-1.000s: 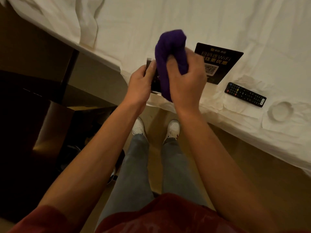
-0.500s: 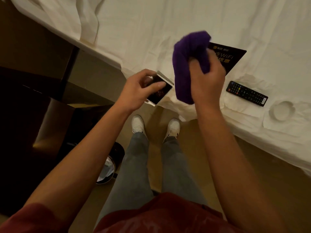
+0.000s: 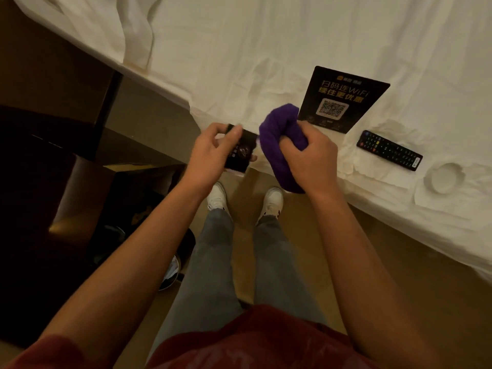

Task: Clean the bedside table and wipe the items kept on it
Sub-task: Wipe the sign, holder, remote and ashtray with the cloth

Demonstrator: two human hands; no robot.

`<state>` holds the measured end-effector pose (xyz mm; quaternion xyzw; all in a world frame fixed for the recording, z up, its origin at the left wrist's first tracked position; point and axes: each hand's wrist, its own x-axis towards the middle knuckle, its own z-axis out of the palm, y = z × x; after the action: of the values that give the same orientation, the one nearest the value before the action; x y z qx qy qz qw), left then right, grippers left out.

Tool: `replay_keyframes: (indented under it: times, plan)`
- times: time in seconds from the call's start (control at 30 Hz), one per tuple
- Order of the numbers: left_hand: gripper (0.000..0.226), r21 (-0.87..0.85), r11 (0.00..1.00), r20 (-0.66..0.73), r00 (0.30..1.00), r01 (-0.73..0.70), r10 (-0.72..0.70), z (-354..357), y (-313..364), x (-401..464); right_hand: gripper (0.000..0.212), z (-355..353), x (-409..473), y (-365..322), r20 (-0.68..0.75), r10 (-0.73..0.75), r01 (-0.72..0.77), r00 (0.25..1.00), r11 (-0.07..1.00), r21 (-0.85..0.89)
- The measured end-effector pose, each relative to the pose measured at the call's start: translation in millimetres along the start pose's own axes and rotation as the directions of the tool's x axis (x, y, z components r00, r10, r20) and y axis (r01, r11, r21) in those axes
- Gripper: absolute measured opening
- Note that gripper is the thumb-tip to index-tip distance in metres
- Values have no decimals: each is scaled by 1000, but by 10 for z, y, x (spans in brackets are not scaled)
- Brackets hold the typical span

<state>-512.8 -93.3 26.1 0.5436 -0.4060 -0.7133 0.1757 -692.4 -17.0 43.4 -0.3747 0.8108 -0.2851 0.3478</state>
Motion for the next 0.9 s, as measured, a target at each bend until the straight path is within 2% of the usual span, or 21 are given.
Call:
replay_keyframes:
  times: [0.07, 0.1, 0.17, 0.2, 0.27, 0.37, 0.43, 0.5, 0.6, 0.67, 0.73, 0.8, 0.87, 0.9]
  plan:
    - [44, -236, 971, -92, 993, 48, -71, 50, -44, 17, 16, -16, -54, 38, 22, 62, -63, 998, 997, 38]
    - [42, -310, 949, -119, 988, 54, -95, 81, -41, 27, 13, -9, -78, 32, 25, 127, -129, 992, 983, 133]
    - [39, -407, 910, -109, 985, 76, -131, 182, 10, 33, 13, 28, -88, -44, 29, 243, -238, 970, 907, 348]
    - [39, -426, 900, -101, 985, 86, -142, 244, 58, 38, 13, 52, -80, -91, 8, 257, -238, 966, 882, 407]
    - [38, -391, 917, -131, 982, 75, -136, 366, 158, 70, 15, 104, -71, -218, -72, 184, -140, 980, 903, 405]
    - [44, -222, 974, -107, 992, 35, -60, 516, 341, 109, 34, 175, -27, -363, -165, 56, 3, 985, 942, 336]
    - [58, -178, 982, -52, 996, 60, -70, 562, 452, 114, 36, 174, 61, -427, -178, 103, -26, 979, 920, 390]
    - [63, -156, 984, -86, 991, 86, -100, 564, 508, 126, 32, 166, 136, -459, -152, 109, -39, 982, 914, 403]
    - [61, -304, 949, -212, 966, 81, -150, 520, 544, 217, 21, 208, 92, -449, -62, 54, -28, 997, 933, 358]
    - [60, -506, 861, -228, 955, 48, -187, 423, 567, 303, 13, 220, -6, -334, 92, 97, -124, 991, 918, 377]
    - [50, -701, 712, -178, 956, 41, -231, 314, 576, 346, 11, 165, -89, -192, 242, 220, -313, 945, 823, 474]
    - [38, -818, 573, -114, 958, 61, -265, 276, 546, 335, 10, 99, -100, -134, 302, 400, -498, 865, 617, 609]
    - [29, -853, 519, -99, 958, 57, -268, 344, 500, 297, 14, 121, -31, -164, 296, 513, -549, 805, 457, 700]
    - [26, -846, 531, -111, 957, 50, -267, 411, 487, 279, 17, 157, -1, -206, 284, 526, -541, 802, 437, 718]
